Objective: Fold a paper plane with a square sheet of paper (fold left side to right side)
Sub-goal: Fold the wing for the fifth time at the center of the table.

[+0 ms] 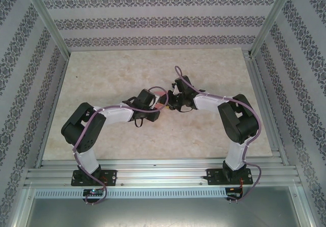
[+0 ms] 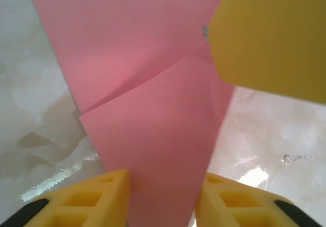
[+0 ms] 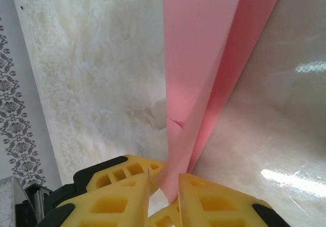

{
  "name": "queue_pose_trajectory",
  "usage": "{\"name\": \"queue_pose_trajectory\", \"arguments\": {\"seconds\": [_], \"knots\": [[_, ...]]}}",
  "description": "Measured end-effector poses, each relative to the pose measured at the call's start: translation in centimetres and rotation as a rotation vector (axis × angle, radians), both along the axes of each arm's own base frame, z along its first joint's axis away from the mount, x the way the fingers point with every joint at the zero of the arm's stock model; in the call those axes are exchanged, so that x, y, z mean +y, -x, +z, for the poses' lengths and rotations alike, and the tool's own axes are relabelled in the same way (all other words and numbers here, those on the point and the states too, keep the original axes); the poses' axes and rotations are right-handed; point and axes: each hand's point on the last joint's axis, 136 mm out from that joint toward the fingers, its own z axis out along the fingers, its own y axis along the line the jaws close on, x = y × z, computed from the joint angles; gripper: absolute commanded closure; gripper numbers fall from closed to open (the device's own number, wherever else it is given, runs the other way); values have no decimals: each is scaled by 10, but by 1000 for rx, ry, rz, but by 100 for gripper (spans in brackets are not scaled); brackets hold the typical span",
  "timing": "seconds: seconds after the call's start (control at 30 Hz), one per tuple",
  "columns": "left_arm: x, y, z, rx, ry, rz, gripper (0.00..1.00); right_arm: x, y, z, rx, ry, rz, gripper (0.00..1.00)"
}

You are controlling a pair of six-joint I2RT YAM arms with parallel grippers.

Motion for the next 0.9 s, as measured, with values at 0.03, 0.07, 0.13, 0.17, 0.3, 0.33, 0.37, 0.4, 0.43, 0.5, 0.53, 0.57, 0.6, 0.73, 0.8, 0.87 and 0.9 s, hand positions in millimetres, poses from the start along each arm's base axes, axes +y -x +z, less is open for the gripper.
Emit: {"name": "queue_pose_trajectory", "arguments": {"seconds": [0.03, 0.07, 0.13, 0.17, 0.3, 0.33, 0.37, 0.4, 0.43, 0.5, 0.53, 0.57, 0.6, 0.73, 0.8, 0.87, 0.9], "knots": [[-1, -1, 1, -1, 3, -1, 74, 0, 0, 0, 1, 1, 0, 78], [-3, -3, 2, -2, 7, -2, 75, 0, 0, -1, 2, 2, 0, 78], [-6, -4, 1, 1, 12, -6, 78, -1, 1, -1, 5, 6, 2, 76], [-7, -4, 0, 7, 16, -9, 79, -2, 1, -1, 5, 8, 4, 76], [-9, -2, -6, 49, 46, -10, 88, -9, 2, 3, -1, 17, -1, 73], [-10, -1, -5, 61, 59, -8, 89, -11, 2, 5, -3, 18, -6, 71], [-10, -2, -5, 74, 78, -5, 89, -14, 1, 8, -12, 17, -7, 70], [-10, -2, -3, 88, 102, 0, 91, -17, 0, 13, -24, 17, -8, 69], [-10, -4, -2, 99, 126, 5, 91, -20, -1, 18, -37, 15, -10, 69], [-9, -9, 3, 116, 184, 18, 92, -27, -3, 28, -65, 11, -16, 67], [-10, -11, 5, 123, 209, 24, 92, -30, -3, 31, -75, 10, -19, 66], [-10, -13, 8, 131, 236, 28, 92, -34, -4, 32, -83, 11, -23, 67], [-11, -14, 11, 138, 264, 31, 93, -39, -4, 32, -85, 14, -29, 68], [-16, -15, 19, 165, 336, 27, 93, -52, -2, 17, -63, 27, -47, 73], [-19, -14, 22, 181, 365, 22, 94, -54, -4, 9, -51, 24, -56, 74], [-22, -12, 25, 193, 388, 16, 95, -52, -7, 3, -45, 10, -59, 71], [-24, -12, 26, 198, 402, 14, 95, -49, -9, 1, -47, 0, -58, 69]]}}
